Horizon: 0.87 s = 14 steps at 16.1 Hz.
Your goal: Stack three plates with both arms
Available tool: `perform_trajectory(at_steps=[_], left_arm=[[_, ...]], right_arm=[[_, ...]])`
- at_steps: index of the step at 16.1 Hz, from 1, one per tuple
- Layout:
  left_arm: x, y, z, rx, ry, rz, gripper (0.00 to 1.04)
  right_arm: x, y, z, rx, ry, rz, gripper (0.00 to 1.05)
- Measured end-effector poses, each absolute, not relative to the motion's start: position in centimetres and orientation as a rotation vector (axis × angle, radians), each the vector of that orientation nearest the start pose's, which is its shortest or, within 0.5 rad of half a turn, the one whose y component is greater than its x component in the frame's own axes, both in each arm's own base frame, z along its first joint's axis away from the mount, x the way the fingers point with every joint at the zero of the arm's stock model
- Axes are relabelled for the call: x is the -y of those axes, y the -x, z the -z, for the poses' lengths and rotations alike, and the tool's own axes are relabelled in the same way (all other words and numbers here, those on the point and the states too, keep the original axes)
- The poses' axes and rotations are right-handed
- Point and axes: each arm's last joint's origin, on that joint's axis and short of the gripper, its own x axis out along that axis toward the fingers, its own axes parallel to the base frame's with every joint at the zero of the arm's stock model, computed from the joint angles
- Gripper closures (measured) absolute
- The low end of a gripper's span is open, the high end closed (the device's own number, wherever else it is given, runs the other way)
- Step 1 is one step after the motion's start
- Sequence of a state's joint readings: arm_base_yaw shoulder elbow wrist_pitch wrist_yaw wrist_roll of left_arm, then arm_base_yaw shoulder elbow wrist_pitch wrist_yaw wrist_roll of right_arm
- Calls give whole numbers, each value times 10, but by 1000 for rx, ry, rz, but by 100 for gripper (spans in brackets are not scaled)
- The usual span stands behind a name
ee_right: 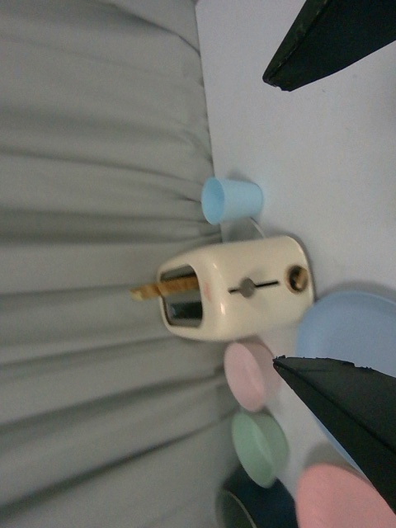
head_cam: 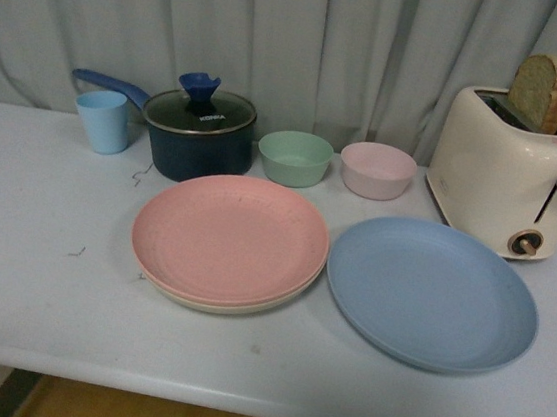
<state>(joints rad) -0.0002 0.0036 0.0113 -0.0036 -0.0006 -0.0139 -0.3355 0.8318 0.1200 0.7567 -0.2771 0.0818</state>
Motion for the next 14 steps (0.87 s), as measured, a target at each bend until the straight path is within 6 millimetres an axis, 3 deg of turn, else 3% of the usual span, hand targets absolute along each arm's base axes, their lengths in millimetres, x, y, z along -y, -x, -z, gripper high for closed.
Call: perform_trajectory(at_steps=[2,4,6,8,10,14], left_arm=[[0,-97,-167,4,14,-1,7],[0,-97,-167,4,14,0,7],[0,-97,-167,4,14,0,7],[0,-97,-167,4,14,0,7],[0,-97,-167,4,14,0,7],[0,-97,-167,4,14,0,7]], right_arm=[[62,-207,-194,35,-98,167,6],[65,-269,-167,-184,-167,259,6],[58,-320,-136,-417,-217,290,6],[35,-366,-124,-561,-200,286,6],[16,-384,-107,-701,-175,279,6],[-1,-397,-72,-891,-203,271,6]])
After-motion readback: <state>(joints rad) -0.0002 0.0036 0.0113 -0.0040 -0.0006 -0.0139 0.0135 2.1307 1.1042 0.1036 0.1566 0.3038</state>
